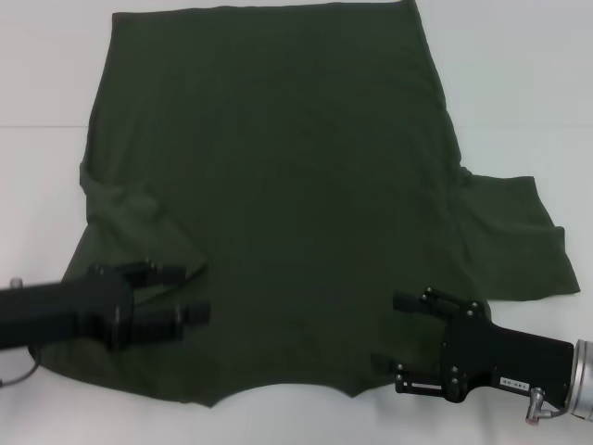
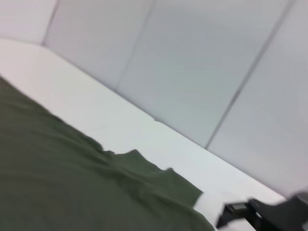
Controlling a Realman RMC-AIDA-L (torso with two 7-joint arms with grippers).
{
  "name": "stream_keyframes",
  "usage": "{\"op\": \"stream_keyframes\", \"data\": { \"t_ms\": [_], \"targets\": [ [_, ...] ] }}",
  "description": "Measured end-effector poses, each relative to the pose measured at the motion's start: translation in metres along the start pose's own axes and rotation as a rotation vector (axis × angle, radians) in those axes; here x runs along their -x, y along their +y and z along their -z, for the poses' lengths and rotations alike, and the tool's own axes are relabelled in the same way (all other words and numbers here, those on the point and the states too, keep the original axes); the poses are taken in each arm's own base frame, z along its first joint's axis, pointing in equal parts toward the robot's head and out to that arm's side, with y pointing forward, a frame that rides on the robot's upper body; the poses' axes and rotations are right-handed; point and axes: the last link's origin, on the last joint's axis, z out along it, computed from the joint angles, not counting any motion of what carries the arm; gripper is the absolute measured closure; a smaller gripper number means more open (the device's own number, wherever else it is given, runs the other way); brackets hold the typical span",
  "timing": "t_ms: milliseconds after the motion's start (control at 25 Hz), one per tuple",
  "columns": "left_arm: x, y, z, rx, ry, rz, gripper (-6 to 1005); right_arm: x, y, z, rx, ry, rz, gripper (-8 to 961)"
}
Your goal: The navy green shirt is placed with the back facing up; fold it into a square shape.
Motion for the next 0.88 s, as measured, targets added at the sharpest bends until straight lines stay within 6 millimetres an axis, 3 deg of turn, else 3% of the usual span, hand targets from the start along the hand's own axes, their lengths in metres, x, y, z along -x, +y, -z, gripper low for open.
{"op": "stream_keyframes", "data": {
  "t_ms": [160, 240, 520, 680, 880],
  "targets": [
    [0.016, 0.007, 0.005, 0.017, -0.022, -0.081, 192, 0.0, 0.0, 0.001, -0.001, 0.0, 0.0, 45],
    [0.039, 0.015, 0.009, 0.015, -0.041, -0.183, 195, -0.001, 0.0, 0.002, -0.003, 0.001, -0.001, 45],
    [0.07, 0.004, 0.016, -0.115, -0.068, -0.187, 194, -0.004, 0.001, 0.006, -0.017, 0.008, -0.007, 45],
    [0.072, 0.0, 0.02, -0.13, -0.055, -0.153, 193, -0.005, 0.0, 0.01, -0.028, 0.008, -0.018, 45],
    [0.065, 0.004, 0.023, -0.103, -0.006, -0.154, 193, 0.011, -0.014, 0.027, -0.062, -0.032, -0.154, 46]
  ]
}}
